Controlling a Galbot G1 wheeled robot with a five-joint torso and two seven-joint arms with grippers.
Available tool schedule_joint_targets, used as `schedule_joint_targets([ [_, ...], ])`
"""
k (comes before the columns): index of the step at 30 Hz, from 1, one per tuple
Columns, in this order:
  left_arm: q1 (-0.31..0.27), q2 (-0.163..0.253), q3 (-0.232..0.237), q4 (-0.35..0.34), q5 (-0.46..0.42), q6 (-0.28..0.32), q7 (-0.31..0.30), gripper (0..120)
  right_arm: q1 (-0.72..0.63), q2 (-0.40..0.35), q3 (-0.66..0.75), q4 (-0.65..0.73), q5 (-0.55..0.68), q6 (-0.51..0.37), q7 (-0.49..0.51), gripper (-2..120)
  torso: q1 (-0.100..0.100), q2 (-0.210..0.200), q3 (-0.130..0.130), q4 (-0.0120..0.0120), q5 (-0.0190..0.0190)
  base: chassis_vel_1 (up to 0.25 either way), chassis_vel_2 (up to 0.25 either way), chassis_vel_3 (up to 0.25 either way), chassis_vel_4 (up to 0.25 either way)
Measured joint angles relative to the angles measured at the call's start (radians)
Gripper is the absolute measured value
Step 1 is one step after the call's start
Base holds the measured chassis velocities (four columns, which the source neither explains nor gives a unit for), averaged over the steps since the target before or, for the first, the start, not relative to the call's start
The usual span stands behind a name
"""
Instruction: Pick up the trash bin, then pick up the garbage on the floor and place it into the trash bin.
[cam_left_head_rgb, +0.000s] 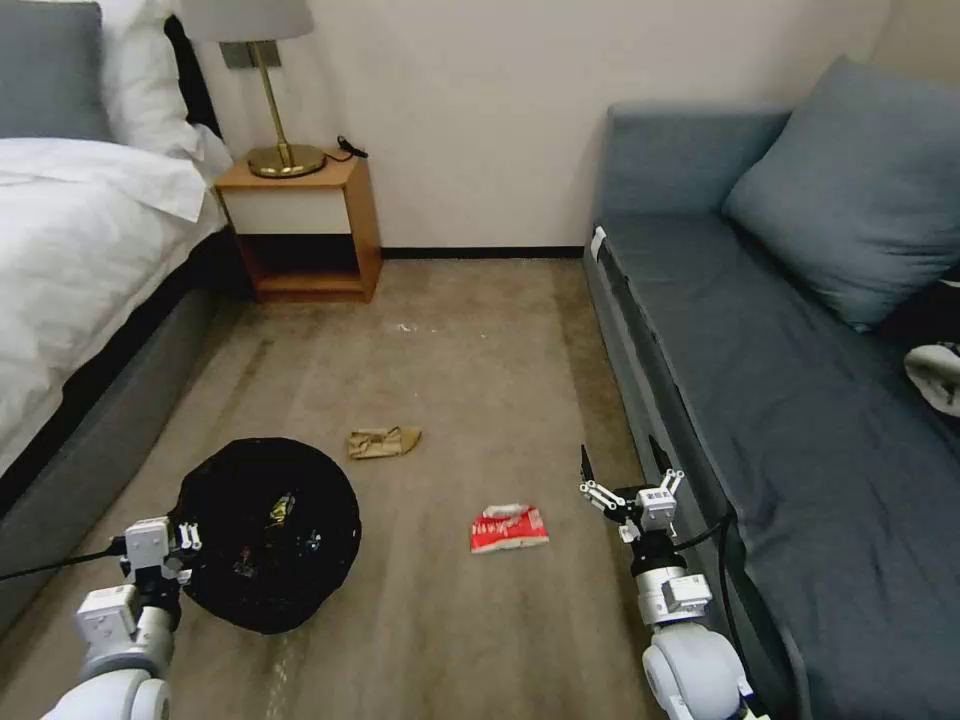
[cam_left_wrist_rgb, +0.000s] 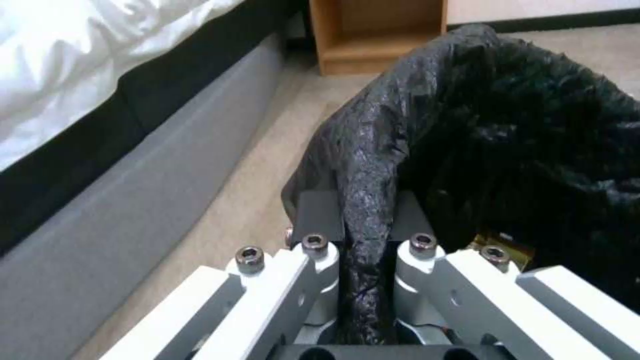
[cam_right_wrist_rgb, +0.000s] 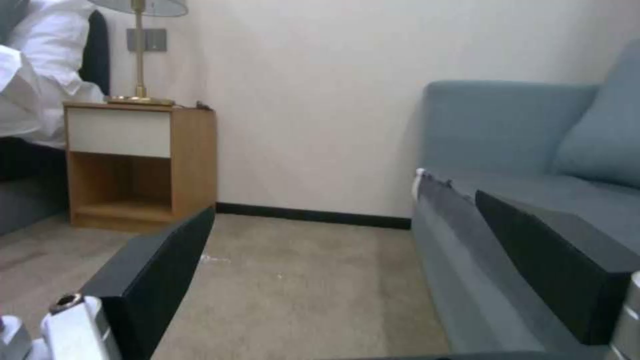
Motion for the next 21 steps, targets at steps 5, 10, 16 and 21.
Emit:
schedule_joint_targets([
  [5,-0.003,0.006,-0.007,0.007,-0.002,-0.001,0.000,7,0.025,-0.028,-0.048,-0.014,0.010,0.006,-0.020,100,0.000,0.000,0.000,0.0000,0.0000,-0.098,0.096,0.105,-0.125],
  [10,-0.005,0.017,-0.018,0.013,-0.004,-0.001,0.000,7,0.080,-0.104,-0.132,-0.035,0.028,-0.063,-0.038,100,0.000,0.000,0.000,0.0000,0.0000,-0.016,0.018,0.027,-0.036],
  [16,-0.007,0.031,-0.040,0.020,-0.009,-0.001,0.000,7,0.222,-0.246,-0.282,-0.054,0.122,-0.332,-0.148,100,0.000,0.000,0.000,0.0001,0.0001,0.000,0.000,0.000,0.000],
  [21,-0.007,0.028,-0.039,0.021,-0.007,-0.001,0.000,7,0.391,-0.306,-0.435,-0.156,0.192,-0.586,-0.329,100,0.000,0.000,0.000,0.0003,0.0000,0.000,0.000,0.000,0.000],
])
